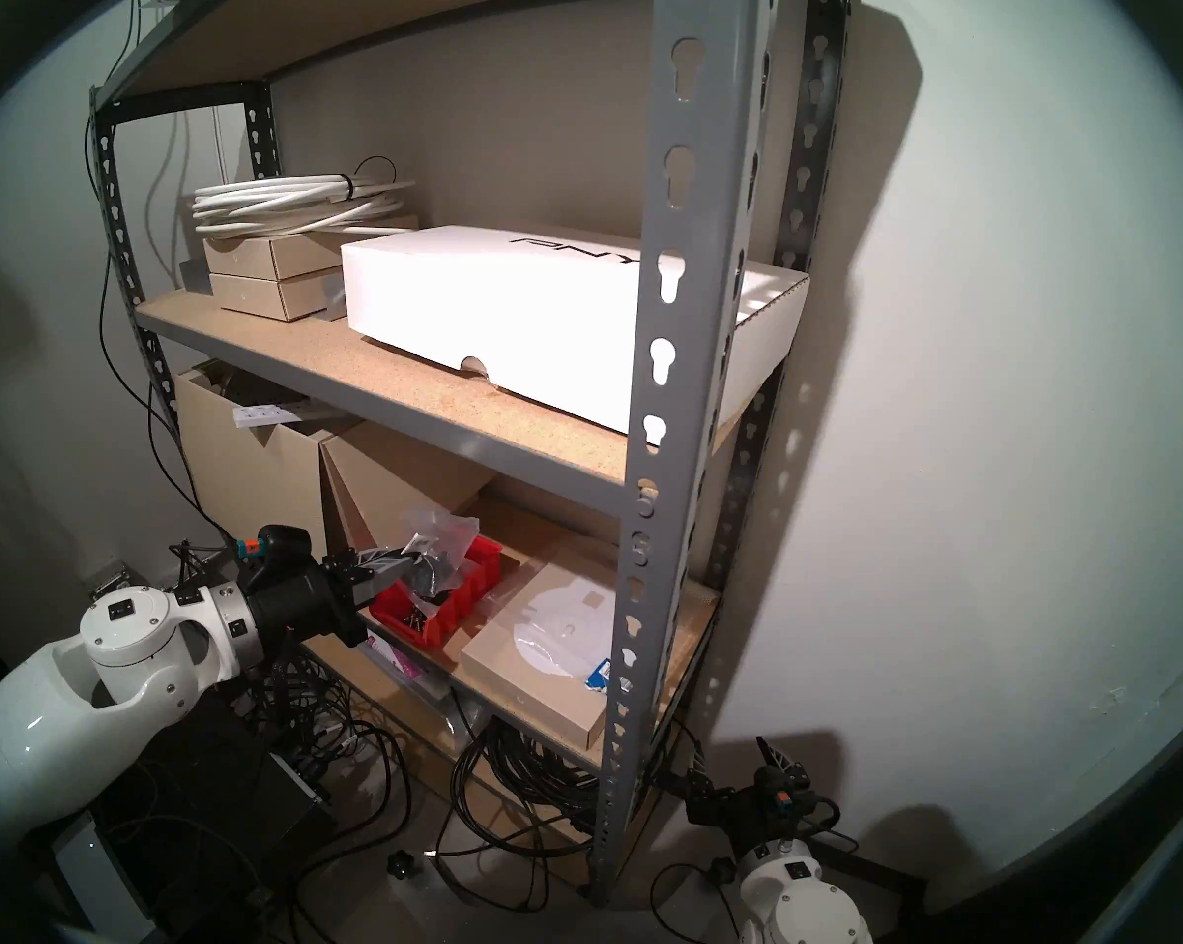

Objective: Organize the rack shelf by putting things into a case

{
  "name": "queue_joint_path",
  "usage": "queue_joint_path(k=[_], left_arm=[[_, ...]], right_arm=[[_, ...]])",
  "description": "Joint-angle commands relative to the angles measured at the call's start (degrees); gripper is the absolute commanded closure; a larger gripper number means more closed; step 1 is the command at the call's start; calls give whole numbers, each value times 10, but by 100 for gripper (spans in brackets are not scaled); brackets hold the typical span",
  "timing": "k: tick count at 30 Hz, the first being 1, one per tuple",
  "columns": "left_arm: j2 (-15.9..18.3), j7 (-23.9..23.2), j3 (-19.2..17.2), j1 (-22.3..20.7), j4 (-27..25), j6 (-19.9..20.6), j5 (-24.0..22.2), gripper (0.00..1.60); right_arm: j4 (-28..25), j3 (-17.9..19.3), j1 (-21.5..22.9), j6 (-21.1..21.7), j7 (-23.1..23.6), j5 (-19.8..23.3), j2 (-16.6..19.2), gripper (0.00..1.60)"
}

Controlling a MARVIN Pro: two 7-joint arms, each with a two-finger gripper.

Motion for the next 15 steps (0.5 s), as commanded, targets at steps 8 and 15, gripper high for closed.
queue_joint_path(k=[8,15], left_arm=[[-9,-11,21,-52,40,-4,24,160],[-22,-19,38,-77,63,5,29,160]], right_arm=[[-10,0,0,-1,0,0,0,0],[-10,0,0,-1,0,0,0,0]])
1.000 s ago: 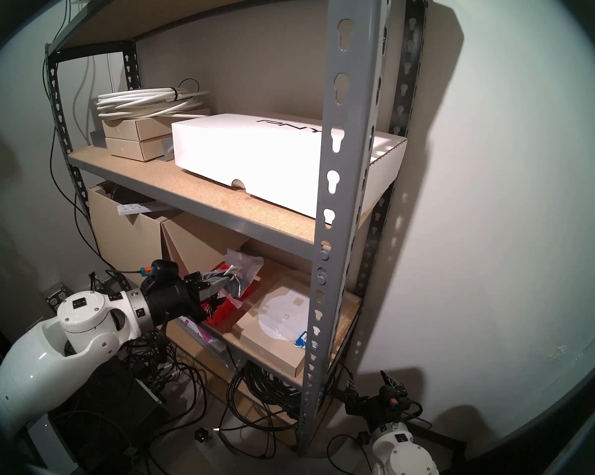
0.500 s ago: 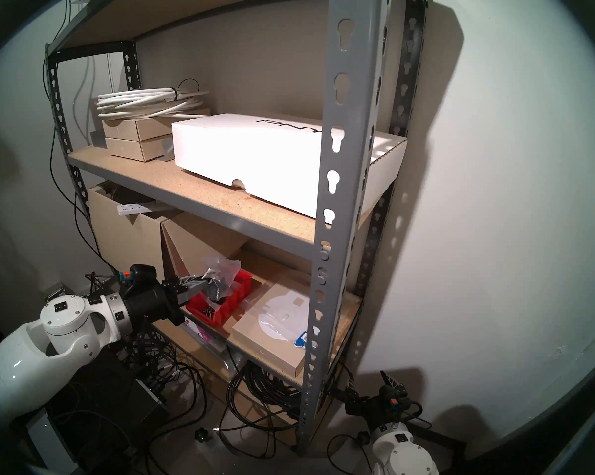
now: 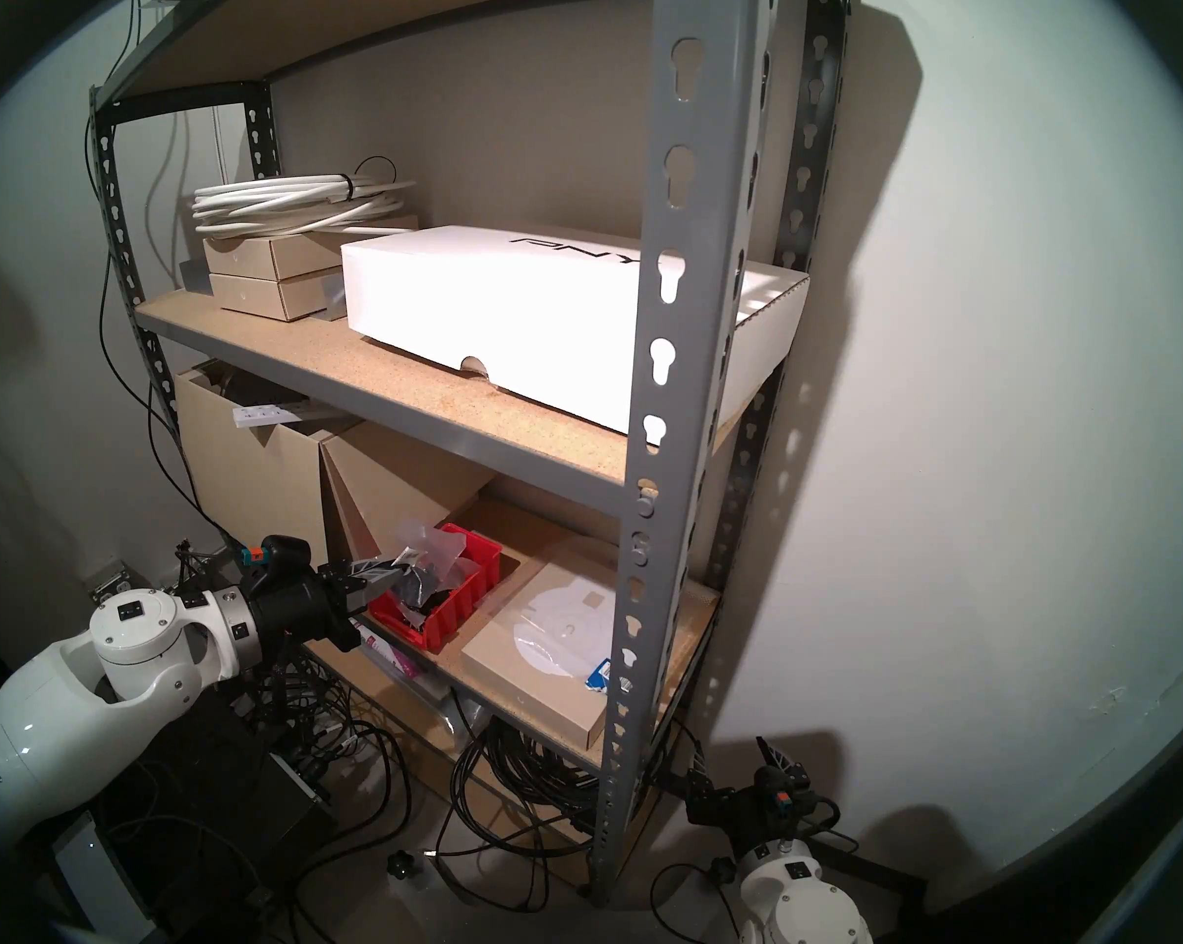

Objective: Organize the rack shelf by putting things into a case

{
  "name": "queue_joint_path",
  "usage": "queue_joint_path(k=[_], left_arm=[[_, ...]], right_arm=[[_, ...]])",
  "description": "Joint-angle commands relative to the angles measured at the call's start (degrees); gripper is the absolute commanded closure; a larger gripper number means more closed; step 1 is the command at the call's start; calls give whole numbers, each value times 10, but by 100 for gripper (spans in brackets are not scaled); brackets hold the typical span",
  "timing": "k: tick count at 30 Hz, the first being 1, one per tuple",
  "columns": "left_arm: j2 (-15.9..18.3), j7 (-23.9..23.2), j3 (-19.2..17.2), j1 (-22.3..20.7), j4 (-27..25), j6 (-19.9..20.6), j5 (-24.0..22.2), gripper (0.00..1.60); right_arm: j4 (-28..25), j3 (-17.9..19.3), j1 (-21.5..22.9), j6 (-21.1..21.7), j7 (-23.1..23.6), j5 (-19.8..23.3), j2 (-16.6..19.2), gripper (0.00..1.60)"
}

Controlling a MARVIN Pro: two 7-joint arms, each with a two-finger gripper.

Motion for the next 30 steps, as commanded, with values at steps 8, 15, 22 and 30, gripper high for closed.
queue_joint_path(k=[8,15,22,30], left_arm=[[-24,-14,27,-60,33,0,15,160],[-28,-23,38,-86,55,1,29,160],[-34,-43,46,-115,77,9,36,160],[-56,-63,73,-149,96,17,50,160]], right_arm=[[-10,0,0,-1,0,0,0,0],[-10,0,0,-1,0,0,0,0],[-10,0,0,-1,0,0,0,0],[-10,0,0,-1,0,0,0,0]])
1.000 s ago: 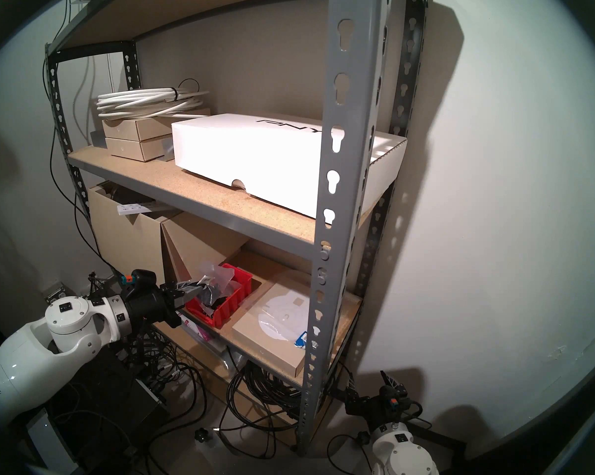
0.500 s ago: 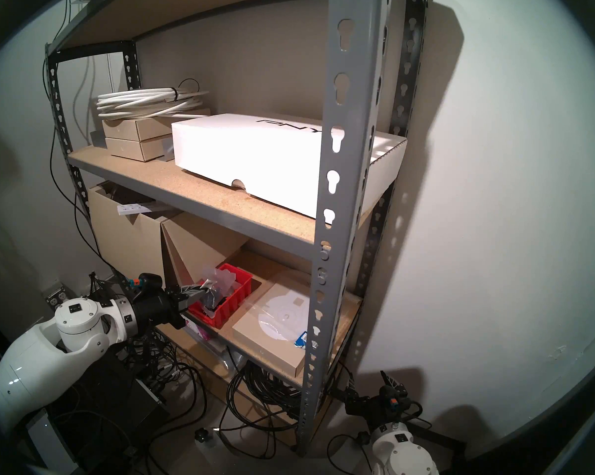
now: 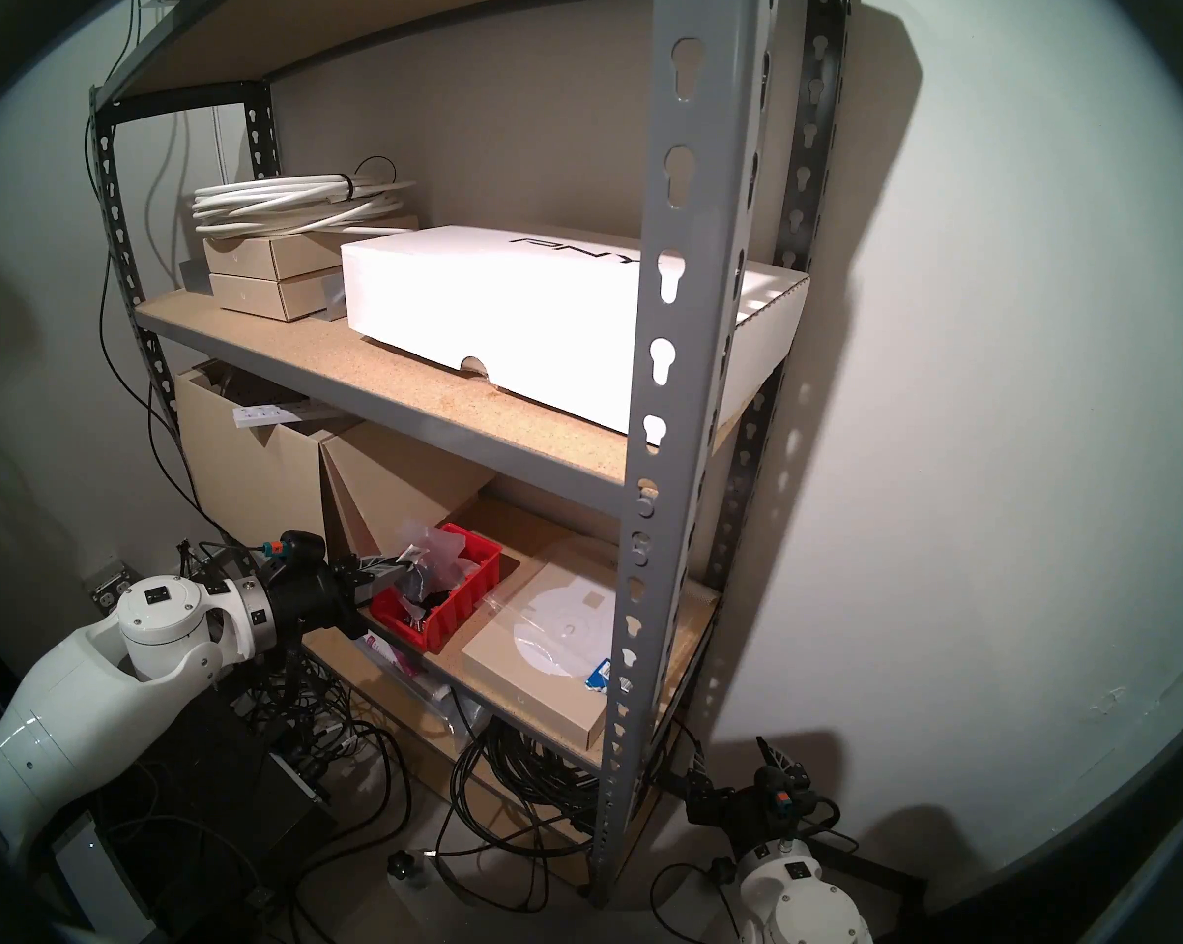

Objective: Organize the rack shelf by putting things into a case

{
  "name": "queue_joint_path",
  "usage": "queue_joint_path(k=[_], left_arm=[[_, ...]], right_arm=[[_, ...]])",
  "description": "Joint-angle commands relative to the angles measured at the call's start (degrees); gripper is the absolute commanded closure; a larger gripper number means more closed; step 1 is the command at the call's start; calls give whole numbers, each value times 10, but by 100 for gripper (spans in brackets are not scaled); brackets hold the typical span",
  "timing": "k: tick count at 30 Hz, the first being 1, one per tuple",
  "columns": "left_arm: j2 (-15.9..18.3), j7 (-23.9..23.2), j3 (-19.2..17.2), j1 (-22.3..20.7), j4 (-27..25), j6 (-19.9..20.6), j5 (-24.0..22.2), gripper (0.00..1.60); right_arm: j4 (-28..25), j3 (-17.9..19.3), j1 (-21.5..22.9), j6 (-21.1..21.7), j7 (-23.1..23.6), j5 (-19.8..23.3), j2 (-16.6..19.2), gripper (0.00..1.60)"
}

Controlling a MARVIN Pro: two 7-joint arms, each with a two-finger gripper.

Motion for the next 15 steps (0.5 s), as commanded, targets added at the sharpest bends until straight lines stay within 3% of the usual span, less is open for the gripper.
queue_joint_path(k=[1,15], left_arm=[[-20,-13,13,-48,1,7,2,160],[-33,-14,31,-80,31,16,34,160]], right_arm=[[-10,0,0,-1,0,0,0,0],[-10,0,0,-1,0,0,0,0]])
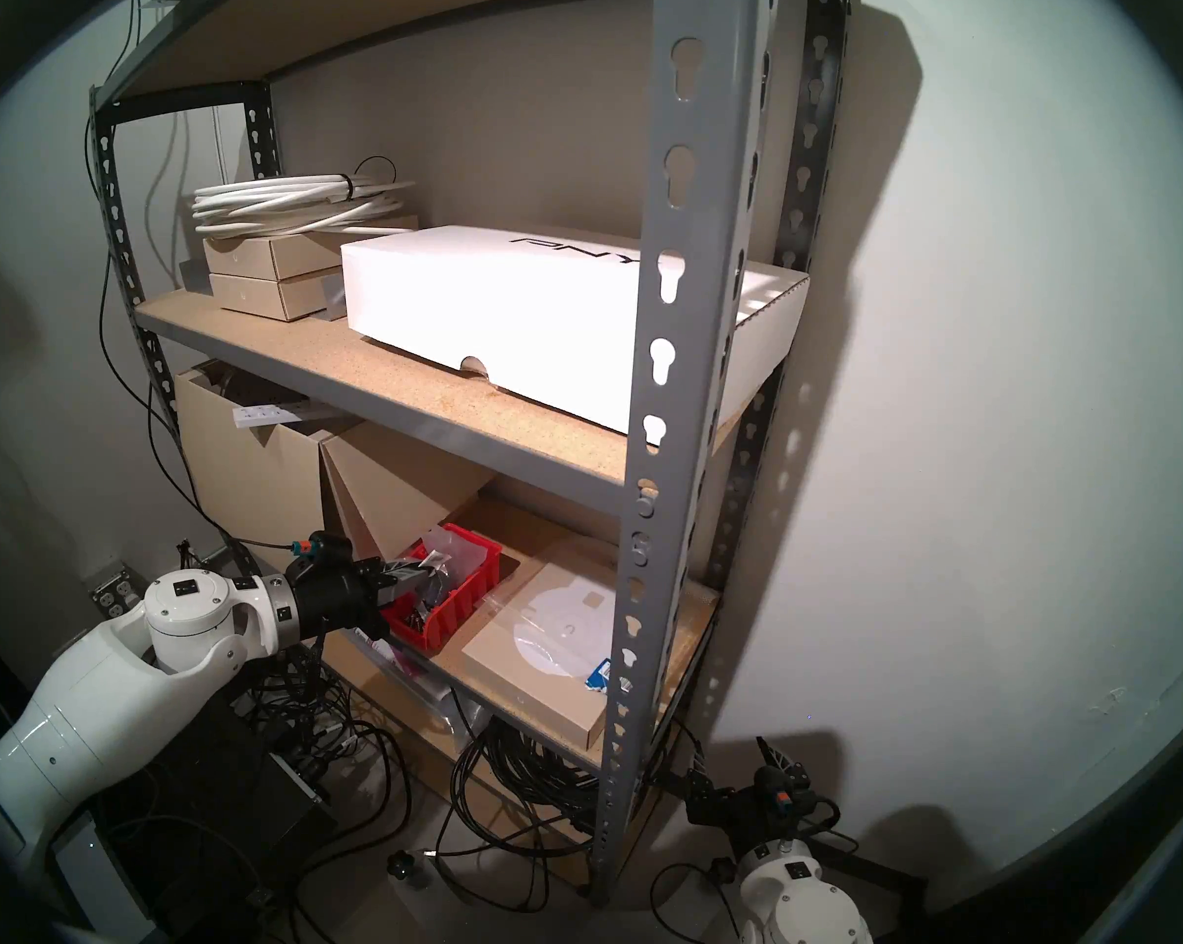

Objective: Organize the rack shelf by putting things into a case

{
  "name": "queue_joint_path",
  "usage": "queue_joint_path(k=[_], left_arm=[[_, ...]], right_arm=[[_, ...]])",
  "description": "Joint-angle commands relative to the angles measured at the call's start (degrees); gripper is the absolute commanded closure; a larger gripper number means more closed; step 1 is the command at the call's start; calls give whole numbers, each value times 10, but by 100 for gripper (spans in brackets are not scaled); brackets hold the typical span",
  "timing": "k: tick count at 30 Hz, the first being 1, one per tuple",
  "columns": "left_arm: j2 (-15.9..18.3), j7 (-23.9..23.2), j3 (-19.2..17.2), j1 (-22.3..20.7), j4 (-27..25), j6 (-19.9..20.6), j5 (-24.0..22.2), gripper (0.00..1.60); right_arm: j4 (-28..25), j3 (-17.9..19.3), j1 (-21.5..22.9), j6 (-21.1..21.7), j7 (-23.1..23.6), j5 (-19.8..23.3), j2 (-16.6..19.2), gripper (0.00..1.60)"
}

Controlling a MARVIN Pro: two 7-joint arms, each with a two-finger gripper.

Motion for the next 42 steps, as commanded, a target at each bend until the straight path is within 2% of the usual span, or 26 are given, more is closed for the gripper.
queue_joint_path(k=[1,3,7,8,9,12,14,15,16,20,25,29,31,34,37,38,40,42], left_arm=[[-5,2,-6,-32,4,-6,11,160],[-5,1,-6,-33,5,-7,14,148],[-9,-2,-10,-35,10,-12,16,95],[-10,-3,-11,-37,10,-11,16,90],[-10,-4,-11,-38,11,-11,17,77],[-12,-6,-13,-40,10,-9,17,66],[-13,-7,-14,-41,10,-9,18,38],[-13,-7,-15,-42,9,-10,18,33],[-13,-6,-17,-42,8,-10,18,36],[-9,-1,-30,-38,-3,-12,12,29],[6,2,-50,-19,-35,-3,-6,31],[20,9,-68,14,-70,6,-27,35],[31,19,-80,44,-96,15,-37,35],[39,26,-92,74,-120,18,-48,41],[47,34,-99,96,-138,17,-57,45],[55,38,-88,92,-136,15,-63,45],[53,42,-106,120,-148,14,-59,46],[56,46,-103,123,-149,12,-62,47]], right_arm=[[-10,0,0,-1,0,0,0,0],[-10,0,0,-1,0,0,0,0],[-10,0,0,-1,0,0,0,0],[-10,0,0,-1,0,0,0,0],[-10,0,0,-1,0,0,0,0],[-10,0,0,-1,0,0,0,0],[-10,0,0,-1,0,0,0,0],[-10,0,0,-1,0,0,0,0],[-10,0,0,-1,0,0,0,0],[-10,0,0,-1,0,0,0,0],[-9,0,0,-1,0,0,0,0],[-10,0,0,-1,0,0,0,0],[-10,0,0,-1,0,0,0,0],[-10,0,0,-1,0,0,0,0],[-10,0,0,-1,0,0,0,0],[-10,0,0,-1,0,0,0,0],[-10,0,0,-1,0,0,0,0],[-10,0,0,-1,0,0,0,0]])
